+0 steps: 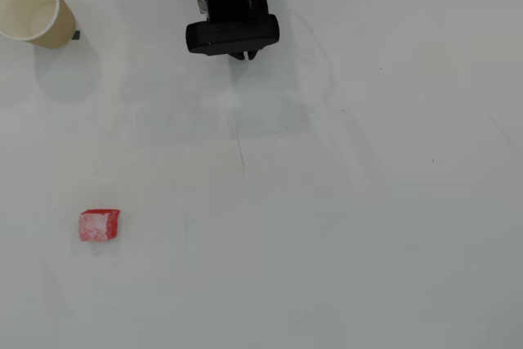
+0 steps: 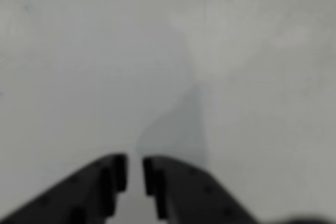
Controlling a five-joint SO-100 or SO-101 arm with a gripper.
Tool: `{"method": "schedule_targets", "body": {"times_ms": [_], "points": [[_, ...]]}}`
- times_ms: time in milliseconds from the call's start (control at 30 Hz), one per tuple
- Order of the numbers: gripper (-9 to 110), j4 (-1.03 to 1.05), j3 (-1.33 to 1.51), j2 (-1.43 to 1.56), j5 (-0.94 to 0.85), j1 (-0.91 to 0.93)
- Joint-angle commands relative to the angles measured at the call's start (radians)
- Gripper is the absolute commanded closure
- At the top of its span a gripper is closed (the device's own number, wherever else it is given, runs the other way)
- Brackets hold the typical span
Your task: Pick up the cube and drop it in the cup.
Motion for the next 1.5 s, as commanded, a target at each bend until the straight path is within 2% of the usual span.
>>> {"method": "schedule_targets", "body": {"times_ms": [0, 567, 1033, 1467], "points": [[101, 0.008, 0.035, 0.034, 0.008, -0.023], [101, -0.006, 0.037, 0.034, 0.008, -0.025], [101, -0.411, 0.037, 0.035, 0.008, -0.017], [101, -0.733, 0.037, 0.035, 0.002, 0.166]]}}
